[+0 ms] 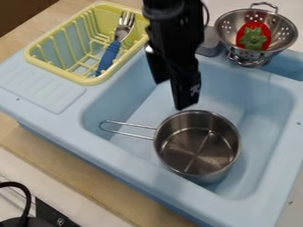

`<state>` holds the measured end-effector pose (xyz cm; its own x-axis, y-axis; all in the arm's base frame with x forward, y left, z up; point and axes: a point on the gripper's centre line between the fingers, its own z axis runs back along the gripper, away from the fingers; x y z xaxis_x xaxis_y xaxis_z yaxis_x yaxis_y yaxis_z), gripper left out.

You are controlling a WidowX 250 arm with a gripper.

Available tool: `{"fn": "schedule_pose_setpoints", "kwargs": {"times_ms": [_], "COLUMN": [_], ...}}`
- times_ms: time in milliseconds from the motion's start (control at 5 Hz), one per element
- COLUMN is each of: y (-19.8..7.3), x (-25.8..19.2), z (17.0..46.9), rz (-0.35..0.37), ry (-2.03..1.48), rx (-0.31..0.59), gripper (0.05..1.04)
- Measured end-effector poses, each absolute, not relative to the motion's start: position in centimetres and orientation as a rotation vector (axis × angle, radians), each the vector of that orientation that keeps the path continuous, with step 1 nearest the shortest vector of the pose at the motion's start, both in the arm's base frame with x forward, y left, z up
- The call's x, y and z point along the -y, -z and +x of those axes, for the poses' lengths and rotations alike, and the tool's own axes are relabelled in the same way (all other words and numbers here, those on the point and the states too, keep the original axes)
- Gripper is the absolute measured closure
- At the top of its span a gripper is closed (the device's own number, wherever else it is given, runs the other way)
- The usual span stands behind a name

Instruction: Moved the silver pot out of the sink.

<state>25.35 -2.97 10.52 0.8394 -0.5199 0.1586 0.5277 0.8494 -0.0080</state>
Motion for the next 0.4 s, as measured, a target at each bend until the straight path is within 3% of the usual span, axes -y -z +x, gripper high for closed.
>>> {"fn": "schedule_pose_setpoints", "kwargs": {"times_ms": [400], "y": [-8.46], "x": [4.02], "z": [25.29], "rz": [-0.056], "ry": [0.554], "rx": [0.175], "gripper": [0.089]}}
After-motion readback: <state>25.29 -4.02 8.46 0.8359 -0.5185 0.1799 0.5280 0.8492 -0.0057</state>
